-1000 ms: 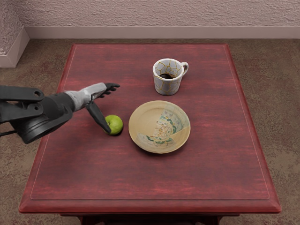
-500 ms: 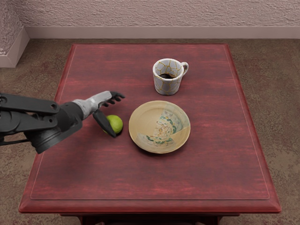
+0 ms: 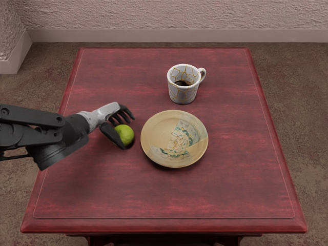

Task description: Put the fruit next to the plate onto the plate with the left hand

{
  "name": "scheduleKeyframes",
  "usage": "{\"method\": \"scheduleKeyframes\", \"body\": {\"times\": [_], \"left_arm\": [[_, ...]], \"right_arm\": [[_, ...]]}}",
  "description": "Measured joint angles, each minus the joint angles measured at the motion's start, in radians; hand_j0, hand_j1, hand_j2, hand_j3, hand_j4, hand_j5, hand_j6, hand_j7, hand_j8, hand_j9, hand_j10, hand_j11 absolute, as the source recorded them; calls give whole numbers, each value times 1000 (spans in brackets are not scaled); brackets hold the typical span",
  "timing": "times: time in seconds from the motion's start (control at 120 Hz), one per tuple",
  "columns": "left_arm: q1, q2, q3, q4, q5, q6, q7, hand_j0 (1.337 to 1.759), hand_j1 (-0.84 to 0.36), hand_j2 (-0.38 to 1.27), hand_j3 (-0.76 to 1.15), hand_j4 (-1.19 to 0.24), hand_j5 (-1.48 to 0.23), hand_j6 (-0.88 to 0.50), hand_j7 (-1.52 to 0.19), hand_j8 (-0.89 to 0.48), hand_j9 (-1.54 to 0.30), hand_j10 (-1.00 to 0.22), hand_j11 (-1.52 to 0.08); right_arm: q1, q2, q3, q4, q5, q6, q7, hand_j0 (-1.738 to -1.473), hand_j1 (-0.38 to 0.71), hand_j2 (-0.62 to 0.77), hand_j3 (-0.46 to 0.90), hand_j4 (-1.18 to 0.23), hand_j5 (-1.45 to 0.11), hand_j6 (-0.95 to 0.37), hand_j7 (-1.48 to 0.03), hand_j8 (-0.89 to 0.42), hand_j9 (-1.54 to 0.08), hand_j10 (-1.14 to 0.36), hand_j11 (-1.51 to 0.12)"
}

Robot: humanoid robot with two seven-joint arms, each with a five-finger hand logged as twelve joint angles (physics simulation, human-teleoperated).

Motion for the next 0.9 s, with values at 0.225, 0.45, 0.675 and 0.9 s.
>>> {"method": "scheduleKeyframes", "body": {"times": [0.225, 0.45, 0.675, 0.9], "left_arm": [[-12, -8, 15, 0, 0, -2, 4, 1656, -220, 209, 0, -550, -746, -475, -744, -444, -745, -551, -746], [-34, 18, 39, 1, 1, -3, 3, 1654, -212, 270, 0, -630, -848, -462, -850, -432, -859, -606, -857], [-54, 43, 47, 1, -4, -7, 3, 1655, -232, 372, 0, -656, -885, -461, -881, -420, -888, -602, -881], [-120, 28, 48, 2, -18, -10, 2, 1654, -236, 340, 0, -655, -895, -453, -886, -411, -891, -592, -887]], "right_arm": [[0, 0, 0, 0, 0, 0, 0, -1658, -349, 0, 0, 0, 0, 0, 0, 0, 0, 0, 0], [0, 0, 0, 0, 0, 0, 0, -1658, -349, 0, 0, 0, 0, 0, 0, 0, 0, 0, 0], [0, 0, 0, 0, 0, 0, 0, -1658, -349, 0, 0, 0, 0, 0, 0, 0, 0, 0, 0], [0, 0, 0, 0, 0, 0, 0, -1658, -349, 0, 0, 0, 0, 0, 0, 0, 0, 0, 0]]}}
